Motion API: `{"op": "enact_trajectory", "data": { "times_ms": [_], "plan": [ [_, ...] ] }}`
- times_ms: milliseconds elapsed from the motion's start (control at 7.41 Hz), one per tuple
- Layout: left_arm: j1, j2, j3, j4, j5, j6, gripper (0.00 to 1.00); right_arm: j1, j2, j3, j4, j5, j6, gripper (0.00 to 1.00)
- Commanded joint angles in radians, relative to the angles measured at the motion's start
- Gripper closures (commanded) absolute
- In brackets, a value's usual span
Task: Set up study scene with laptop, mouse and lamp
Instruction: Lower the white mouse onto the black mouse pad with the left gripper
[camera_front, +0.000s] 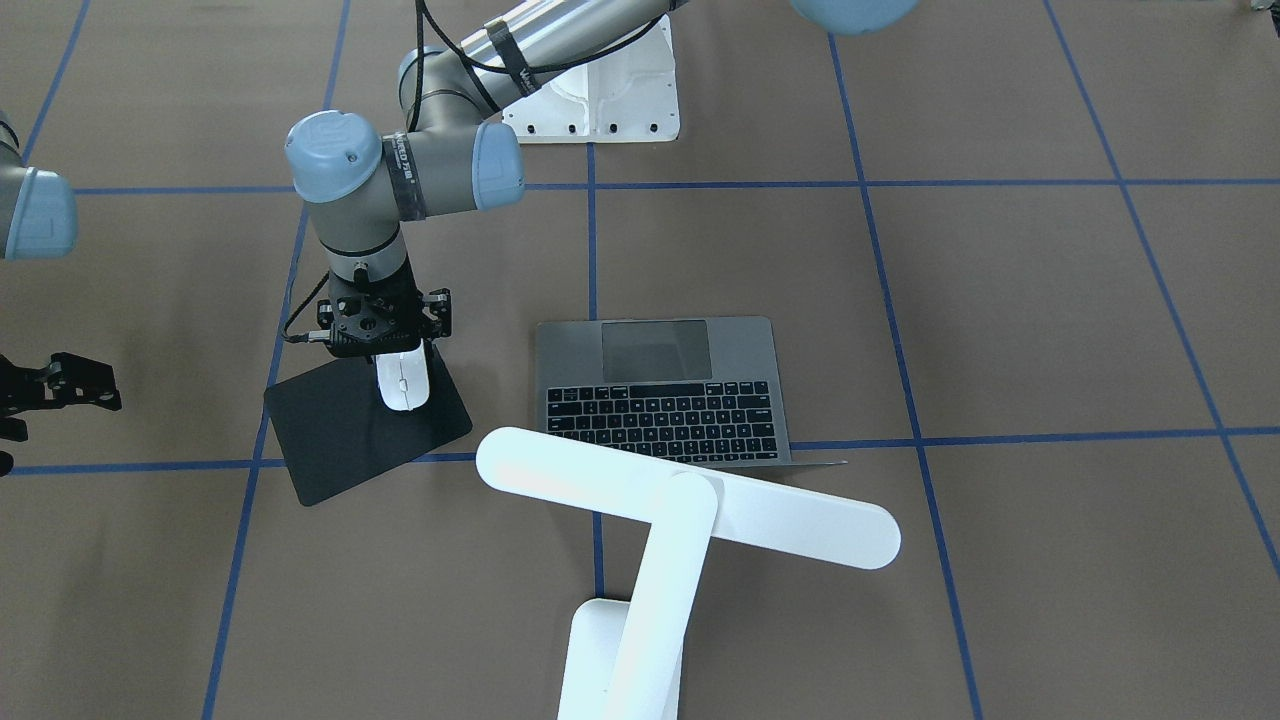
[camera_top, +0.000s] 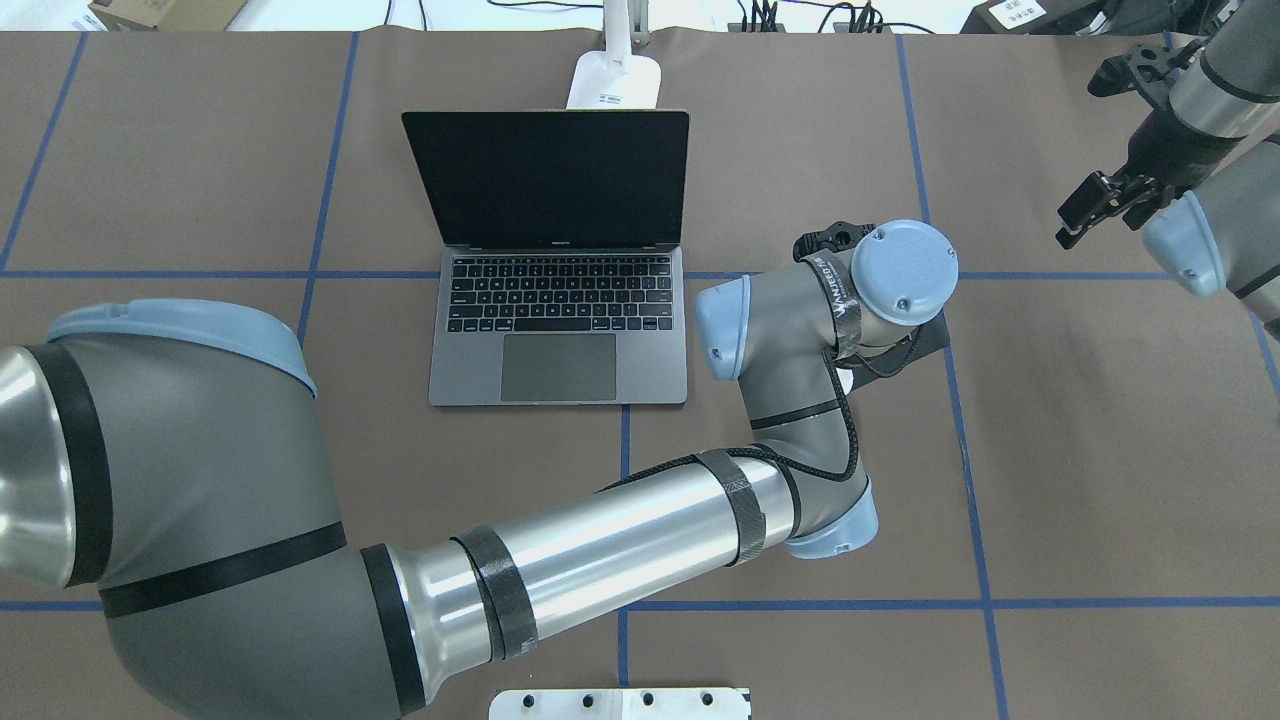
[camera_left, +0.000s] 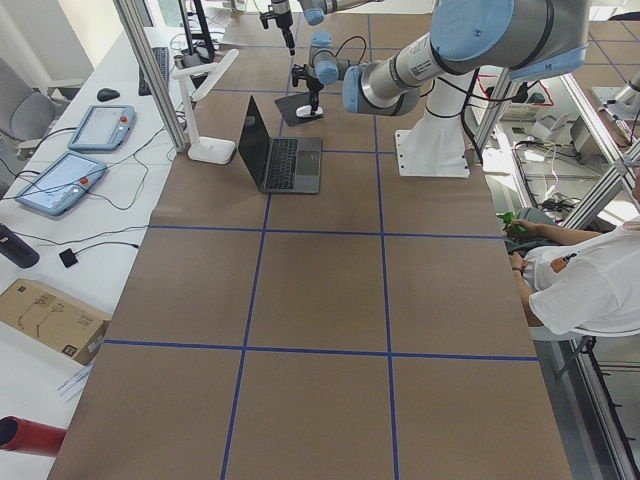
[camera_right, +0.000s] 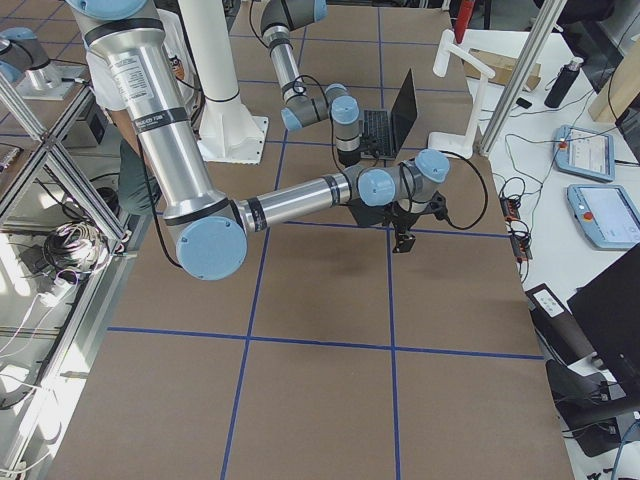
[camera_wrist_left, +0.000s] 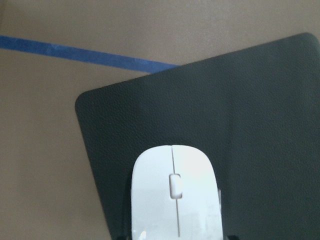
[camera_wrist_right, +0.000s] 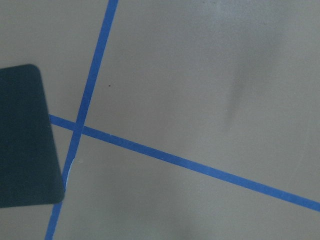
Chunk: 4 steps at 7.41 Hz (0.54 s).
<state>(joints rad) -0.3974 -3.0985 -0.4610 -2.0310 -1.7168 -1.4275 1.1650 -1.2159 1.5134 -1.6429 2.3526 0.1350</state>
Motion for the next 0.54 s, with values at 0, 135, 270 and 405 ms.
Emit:
{"op": "enact_trajectory", "data": {
  "times_ms": [0, 135, 270, 405],
  "plan": [
    [-0.001, -0.002, -0.011, 0.002, -0.001, 0.034, 0.16, 0.004, 0.003, 0.001, 0.0, 0.005, 0.0, 0.01],
    [-0.003, -0.003, -0.042, 0.008, -0.007, 0.047, 0.16, 0.005, 0.003, 0.001, 0.0, 0.007, 0.0, 0.01],
    [-0.017, 0.001, -0.112, 0.056, -0.015, 0.056, 0.16, 0.007, 0.004, 0.002, 0.0, 0.005, 0.0, 0.01],
    [-0.044, 0.02, -0.189, 0.131, -0.061, 0.067, 0.16, 0.011, 0.004, 0.004, 0.002, 0.007, 0.001, 0.01]
  ]
}}
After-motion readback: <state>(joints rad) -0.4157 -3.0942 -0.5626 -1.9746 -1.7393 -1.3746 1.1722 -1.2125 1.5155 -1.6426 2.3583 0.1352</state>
